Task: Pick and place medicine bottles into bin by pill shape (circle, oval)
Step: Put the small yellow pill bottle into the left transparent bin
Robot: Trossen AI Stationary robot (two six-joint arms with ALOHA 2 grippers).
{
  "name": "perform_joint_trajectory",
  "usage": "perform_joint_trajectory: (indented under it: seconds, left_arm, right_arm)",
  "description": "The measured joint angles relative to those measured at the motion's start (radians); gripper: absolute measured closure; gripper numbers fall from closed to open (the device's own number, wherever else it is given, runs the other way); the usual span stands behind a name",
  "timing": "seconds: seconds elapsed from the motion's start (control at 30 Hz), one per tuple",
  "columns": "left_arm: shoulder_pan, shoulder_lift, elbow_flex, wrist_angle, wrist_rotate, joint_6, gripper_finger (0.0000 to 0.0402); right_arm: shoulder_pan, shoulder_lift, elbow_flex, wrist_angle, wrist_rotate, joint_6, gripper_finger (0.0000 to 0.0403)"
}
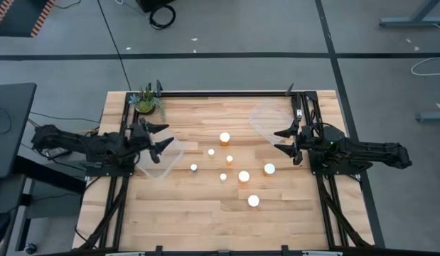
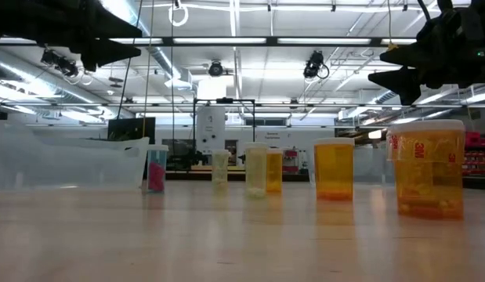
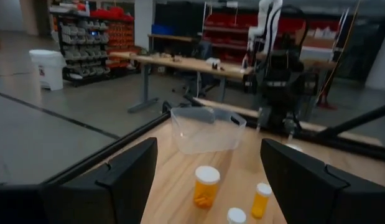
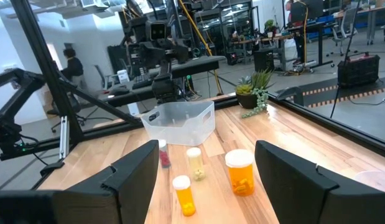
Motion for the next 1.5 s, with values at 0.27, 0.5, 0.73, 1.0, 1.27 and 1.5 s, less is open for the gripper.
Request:
perform_joint_trajectory:
  seconds: [0.27, 0.5, 0.73, 1.0, 1.27, 1.5]
  left_arm:
    - [0.000, 0.202, 0.085, -0.002, 0.002, -0.002, 0.0108]
    - [0.001, 0.323, 0.157, -0.003, 0.054, -0.014, 0.0109]
    - [0.012, 0.404, 0.207, -0.040, 0.132, -0.054, 0.0109]
    - [0.059, 0.546, 0.332, -0.209, 0.204, -0.160, 0.0109]
    - [0.108, 0.707, 0.486, -0.352, 0.321, -0.173, 0.0109]
    - [0.133, 0.842, 0.618, -0.508, 0.393, -0.188, 0.0109]
  right_arm:
    - [0.000, 0.000, 0.000, 0.000, 0.000, 0.000, 0.0131]
    - [0.000, 0.000, 0.000, 0.000, 0.000, 0.000, 0.0131]
    - [0.000, 0.000, 0.000, 0.000, 0.000, 0.000, 0.0131]
    - [0.000, 0.000, 0.000, 0.000, 0.000, 0.000, 0.0131]
    - [0.000, 0.000, 0.000, 0.000, 0.000, 0.000, 0.0131]
    - [0.000, 0.000, 0.000, 0.000, 0.000, 0.000, 0.0131]
